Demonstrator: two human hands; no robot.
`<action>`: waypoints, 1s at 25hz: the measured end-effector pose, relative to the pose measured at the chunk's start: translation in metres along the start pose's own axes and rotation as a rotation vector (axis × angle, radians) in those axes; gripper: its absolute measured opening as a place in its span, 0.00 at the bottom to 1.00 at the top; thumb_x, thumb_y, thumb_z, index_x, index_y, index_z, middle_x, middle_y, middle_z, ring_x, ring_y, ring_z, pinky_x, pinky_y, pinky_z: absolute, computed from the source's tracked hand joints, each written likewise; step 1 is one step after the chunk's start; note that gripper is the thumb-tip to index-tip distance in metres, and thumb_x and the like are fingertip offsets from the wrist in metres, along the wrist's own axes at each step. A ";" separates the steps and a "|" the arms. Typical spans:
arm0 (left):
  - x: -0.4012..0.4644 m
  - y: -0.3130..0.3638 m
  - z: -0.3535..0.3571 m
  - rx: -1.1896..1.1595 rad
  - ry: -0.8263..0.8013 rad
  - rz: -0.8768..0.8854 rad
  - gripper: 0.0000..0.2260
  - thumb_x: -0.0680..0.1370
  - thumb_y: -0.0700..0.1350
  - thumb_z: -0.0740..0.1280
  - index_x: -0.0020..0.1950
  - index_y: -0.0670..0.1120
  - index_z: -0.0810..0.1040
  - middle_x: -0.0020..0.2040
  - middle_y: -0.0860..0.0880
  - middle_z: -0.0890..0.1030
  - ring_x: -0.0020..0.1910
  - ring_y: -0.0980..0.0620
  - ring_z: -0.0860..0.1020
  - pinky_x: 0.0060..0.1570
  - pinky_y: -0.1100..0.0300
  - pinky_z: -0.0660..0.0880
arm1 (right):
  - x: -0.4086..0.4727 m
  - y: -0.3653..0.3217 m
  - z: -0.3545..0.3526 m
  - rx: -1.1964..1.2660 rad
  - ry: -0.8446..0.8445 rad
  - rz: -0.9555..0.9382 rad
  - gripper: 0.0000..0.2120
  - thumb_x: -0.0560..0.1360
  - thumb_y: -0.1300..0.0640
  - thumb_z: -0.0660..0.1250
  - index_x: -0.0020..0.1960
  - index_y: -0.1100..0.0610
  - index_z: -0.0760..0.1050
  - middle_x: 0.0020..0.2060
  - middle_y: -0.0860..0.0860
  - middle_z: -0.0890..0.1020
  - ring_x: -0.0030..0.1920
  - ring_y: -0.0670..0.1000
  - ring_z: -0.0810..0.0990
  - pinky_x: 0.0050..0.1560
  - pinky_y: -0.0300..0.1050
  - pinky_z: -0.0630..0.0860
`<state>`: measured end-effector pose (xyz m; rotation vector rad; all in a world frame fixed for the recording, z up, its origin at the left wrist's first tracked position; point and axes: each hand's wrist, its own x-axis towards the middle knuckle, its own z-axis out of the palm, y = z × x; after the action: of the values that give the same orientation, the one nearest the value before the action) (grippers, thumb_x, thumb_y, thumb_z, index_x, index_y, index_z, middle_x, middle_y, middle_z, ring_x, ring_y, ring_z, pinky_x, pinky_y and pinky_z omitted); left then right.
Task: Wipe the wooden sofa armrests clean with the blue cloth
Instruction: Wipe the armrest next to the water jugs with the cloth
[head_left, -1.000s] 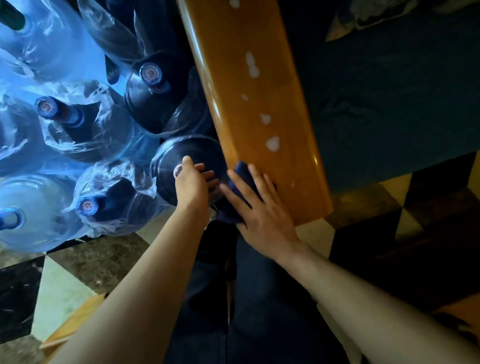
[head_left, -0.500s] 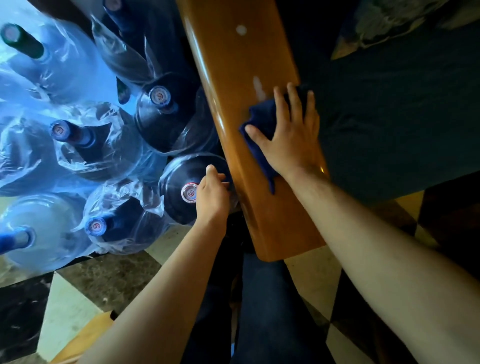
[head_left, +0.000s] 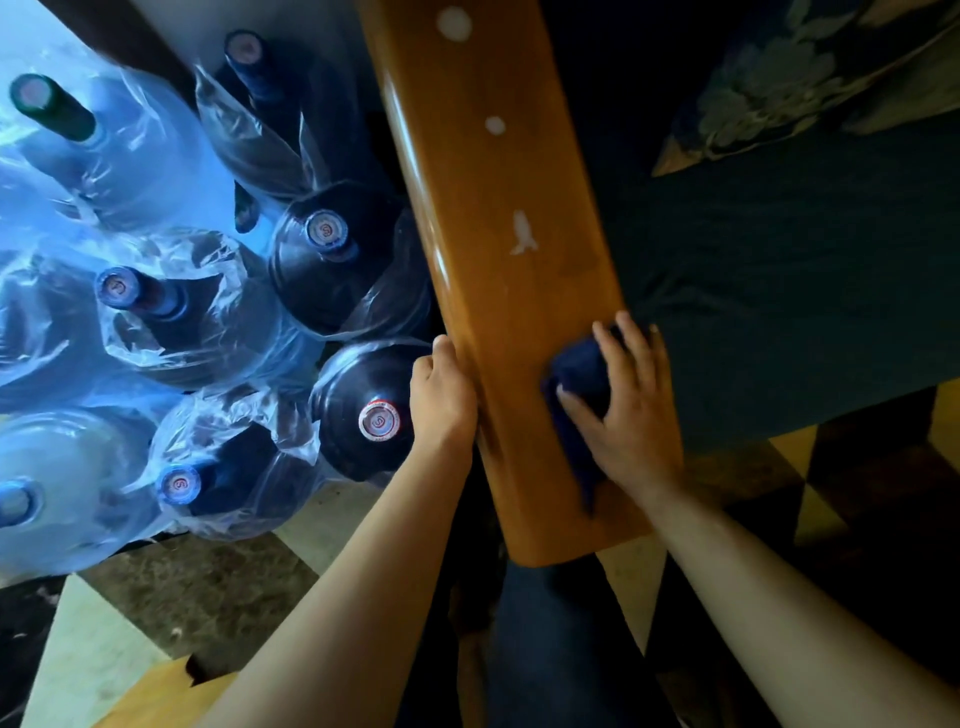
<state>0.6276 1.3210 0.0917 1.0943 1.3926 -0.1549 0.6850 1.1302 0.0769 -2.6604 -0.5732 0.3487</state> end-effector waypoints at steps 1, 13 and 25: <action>0.001 0.002 0.005 0.036 0.020 0.024 0.21 0.82 0.58 0.53 0.56 0.44 0.77 0.46 0.49 0.79 0.45 0.48 0.77 0.42 0.51 0.72 | 0.031 -0.005 0.001 0.125 0.040 0.133 0.37 0.77 0.35 0.66 0.79 0.52 0.62 0.78 0.53 0.66 0.78 0.55 0.64 0.72 0.45 0.65; 0.028 0.044 0.044 -0.132 0.333 0.011 0.35 0.80 0.67 0.46 0.58 0.43 0.82 0.55 0.40 0.85 0.56 0.40 0.81 0.64 0.39 0.74 | 0.082 0.013 -0.010 0.365 -0.099 -0.040 0.39 0.77 0.38 0.69 0.81 0.52 0.58 0.80 0.50 0.62 0.80 0.50 0.60 0.78 0.49 0.61; 0.045 0.049 0.020 -0.612 0.363 -0.084 0.29 0.84 0.63 0.51 0.56 0.41 0.81 0.50 0.40 0.85 0.45 0.45 0.84 0.40 0.53 0.77 | 0.224 -0.142 0.038 -0.219 -0.150 -0.574 0.34 0.74 0.41 0.67 0.77 0.50 0.66 0.82 0.54 0.60 0.81 0.65 0.52 0.79 0.66 0.50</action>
<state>0.6856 1.3552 0.0760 0.5652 1.6571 0.4084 0.8230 1.3602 0.0687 -2.5276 -1.4463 0.3264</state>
